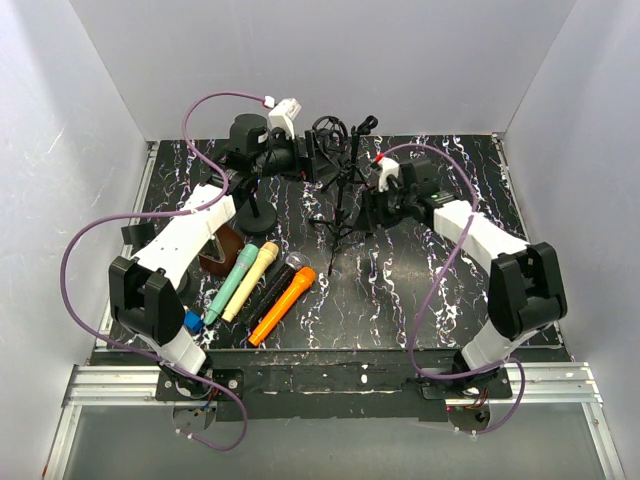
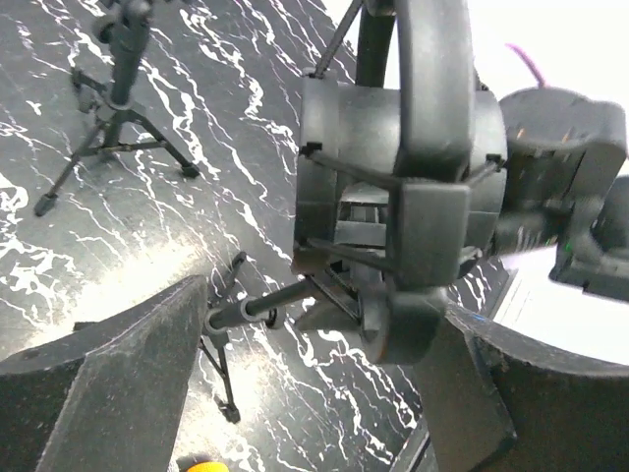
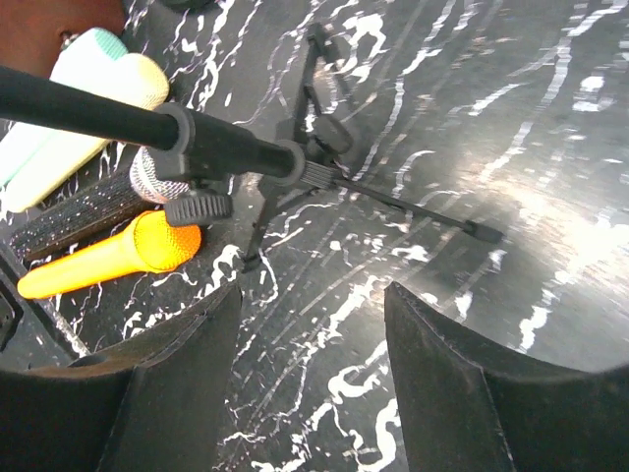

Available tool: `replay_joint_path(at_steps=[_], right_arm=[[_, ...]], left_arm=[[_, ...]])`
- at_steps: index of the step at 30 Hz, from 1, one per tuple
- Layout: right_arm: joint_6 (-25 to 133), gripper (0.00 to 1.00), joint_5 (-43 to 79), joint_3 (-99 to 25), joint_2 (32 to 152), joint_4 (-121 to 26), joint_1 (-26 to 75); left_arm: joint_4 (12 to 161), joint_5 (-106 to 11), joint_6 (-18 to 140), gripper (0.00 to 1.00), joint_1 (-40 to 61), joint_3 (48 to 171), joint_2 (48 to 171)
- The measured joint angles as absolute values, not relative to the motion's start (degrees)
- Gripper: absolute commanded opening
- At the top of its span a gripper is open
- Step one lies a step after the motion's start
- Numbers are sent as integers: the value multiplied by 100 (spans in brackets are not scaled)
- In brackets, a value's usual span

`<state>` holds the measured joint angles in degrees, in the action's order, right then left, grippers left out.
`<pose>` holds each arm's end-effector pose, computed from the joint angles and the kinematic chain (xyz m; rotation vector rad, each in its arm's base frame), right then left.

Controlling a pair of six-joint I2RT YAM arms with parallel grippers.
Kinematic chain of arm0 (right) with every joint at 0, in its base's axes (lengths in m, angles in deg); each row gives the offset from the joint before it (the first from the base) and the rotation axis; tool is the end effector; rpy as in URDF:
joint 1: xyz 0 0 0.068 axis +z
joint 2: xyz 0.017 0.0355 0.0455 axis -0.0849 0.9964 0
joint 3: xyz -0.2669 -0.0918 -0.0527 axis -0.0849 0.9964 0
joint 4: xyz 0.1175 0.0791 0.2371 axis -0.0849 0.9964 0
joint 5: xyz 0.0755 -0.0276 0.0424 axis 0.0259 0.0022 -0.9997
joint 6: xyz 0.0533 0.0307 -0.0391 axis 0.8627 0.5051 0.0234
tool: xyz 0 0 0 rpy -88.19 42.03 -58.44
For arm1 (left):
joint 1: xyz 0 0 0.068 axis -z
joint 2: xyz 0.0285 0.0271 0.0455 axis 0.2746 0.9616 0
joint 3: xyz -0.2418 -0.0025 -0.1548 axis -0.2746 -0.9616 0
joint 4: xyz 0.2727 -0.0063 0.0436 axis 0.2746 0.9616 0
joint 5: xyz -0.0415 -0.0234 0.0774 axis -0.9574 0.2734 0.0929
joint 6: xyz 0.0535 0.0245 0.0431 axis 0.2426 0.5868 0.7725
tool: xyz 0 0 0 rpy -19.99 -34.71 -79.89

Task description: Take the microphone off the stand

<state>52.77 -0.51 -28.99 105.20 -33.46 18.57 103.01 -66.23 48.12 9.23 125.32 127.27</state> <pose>0.3538 0.1824 0.2430 -0.6001 2.2460 0.7778 0.3706 -0.2047 0.3820 0.3548 1.9915 -1.0157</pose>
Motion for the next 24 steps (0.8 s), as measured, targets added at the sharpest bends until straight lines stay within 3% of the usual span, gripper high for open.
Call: replay_joint_path(at_steps=[7, 12, 18, 24], right_arm=[[5242, 67, -51, -2774, 9866, -2872, 849], [5146, 73, -62, -2711, 9488, -2334, 104], [5013, 80, 240, -3194, 9088, -1370, -34], [5168, 87, 1414, -4073, 8813, -739, -14]], left_arm=[[10286, -7224, 5461, 89, 923, 12502, 12729], [10496, -7187, 5997, 96, 923, 12545, 12718], [11064, -6551, 6976, 98, 912, 12600, 12539], [11433, -5657, 7671, 98, 888, 12563, 12091]])
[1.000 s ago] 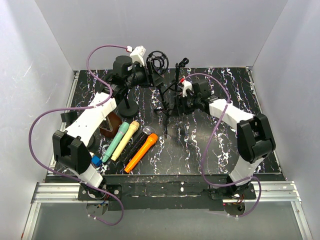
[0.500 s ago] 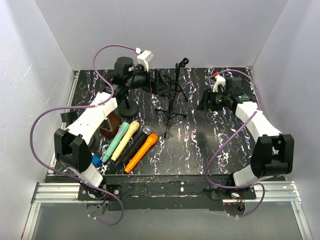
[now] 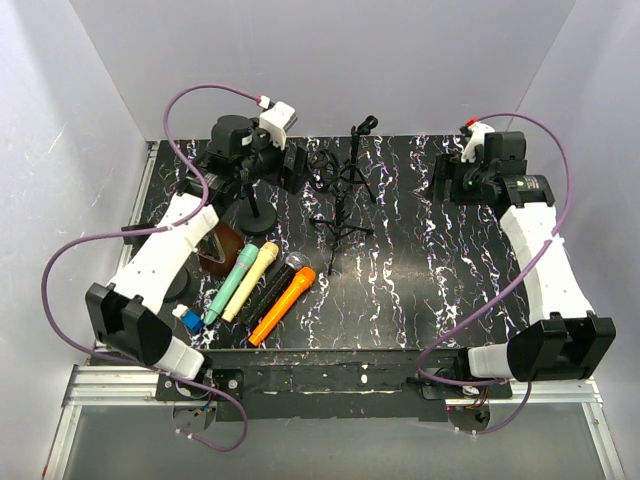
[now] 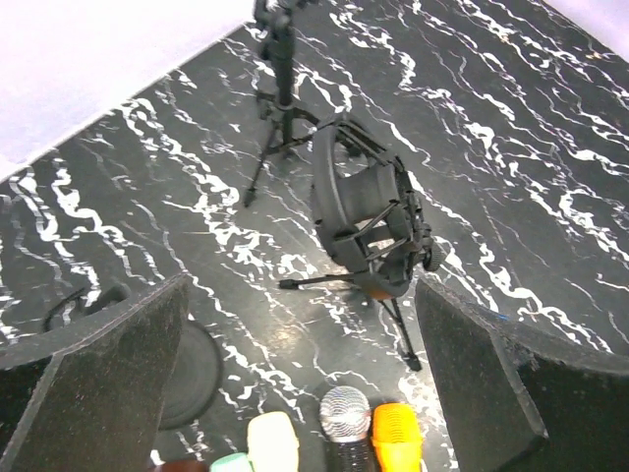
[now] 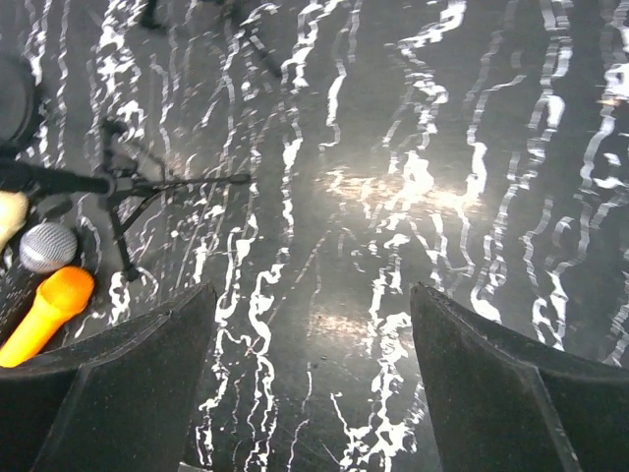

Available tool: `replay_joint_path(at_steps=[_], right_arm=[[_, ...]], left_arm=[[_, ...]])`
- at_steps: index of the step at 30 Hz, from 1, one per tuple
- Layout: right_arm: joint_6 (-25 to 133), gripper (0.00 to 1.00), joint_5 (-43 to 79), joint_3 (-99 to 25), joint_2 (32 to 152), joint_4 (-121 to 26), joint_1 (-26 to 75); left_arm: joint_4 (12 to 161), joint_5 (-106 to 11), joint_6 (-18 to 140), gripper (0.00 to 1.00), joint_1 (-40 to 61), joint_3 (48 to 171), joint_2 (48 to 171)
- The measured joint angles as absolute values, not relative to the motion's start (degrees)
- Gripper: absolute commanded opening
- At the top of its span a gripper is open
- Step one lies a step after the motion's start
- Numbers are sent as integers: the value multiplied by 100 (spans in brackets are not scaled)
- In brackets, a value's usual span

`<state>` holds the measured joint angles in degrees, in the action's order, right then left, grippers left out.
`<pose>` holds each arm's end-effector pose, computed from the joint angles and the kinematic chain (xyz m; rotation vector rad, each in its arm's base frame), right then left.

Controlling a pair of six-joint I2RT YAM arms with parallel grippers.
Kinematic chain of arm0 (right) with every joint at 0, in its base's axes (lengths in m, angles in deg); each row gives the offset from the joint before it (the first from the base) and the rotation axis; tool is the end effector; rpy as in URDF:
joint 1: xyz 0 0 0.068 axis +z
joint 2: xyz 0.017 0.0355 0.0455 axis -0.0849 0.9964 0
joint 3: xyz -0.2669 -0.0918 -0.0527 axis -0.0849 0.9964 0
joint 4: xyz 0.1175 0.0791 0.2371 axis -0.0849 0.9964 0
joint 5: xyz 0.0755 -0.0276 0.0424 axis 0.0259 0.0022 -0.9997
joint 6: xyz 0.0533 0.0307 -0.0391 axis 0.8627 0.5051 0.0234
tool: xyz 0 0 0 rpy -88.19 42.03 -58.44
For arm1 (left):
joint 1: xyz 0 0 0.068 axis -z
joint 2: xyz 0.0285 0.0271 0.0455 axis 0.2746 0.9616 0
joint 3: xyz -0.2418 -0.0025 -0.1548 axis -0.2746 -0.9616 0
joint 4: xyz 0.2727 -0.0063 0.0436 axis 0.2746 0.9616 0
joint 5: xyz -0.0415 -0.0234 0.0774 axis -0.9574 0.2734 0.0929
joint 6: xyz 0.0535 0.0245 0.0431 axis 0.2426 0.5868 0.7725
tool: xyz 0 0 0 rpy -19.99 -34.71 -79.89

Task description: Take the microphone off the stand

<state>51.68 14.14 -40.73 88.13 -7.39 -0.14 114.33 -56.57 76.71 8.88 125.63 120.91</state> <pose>0.3189 0.0384 0.3716 -0.1144 2.2426 0.3075 0.3420 -0.1782 0.4015 0.7017 1.8989 -0.5304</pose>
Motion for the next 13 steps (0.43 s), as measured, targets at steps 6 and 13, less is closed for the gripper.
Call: replay_joint_path(at_steps=[6, 13], right_arm=[[5454, 88, 2485, -4831, 8745, -122, -14], [5798, 90, 2760, -5456, 8745, -33, -14]], left_arm=[[11516, -5274, 7973, 98, 846, 12504, 11615], [11643, -4842, 7741, 98, 825, 12327, 11558]])
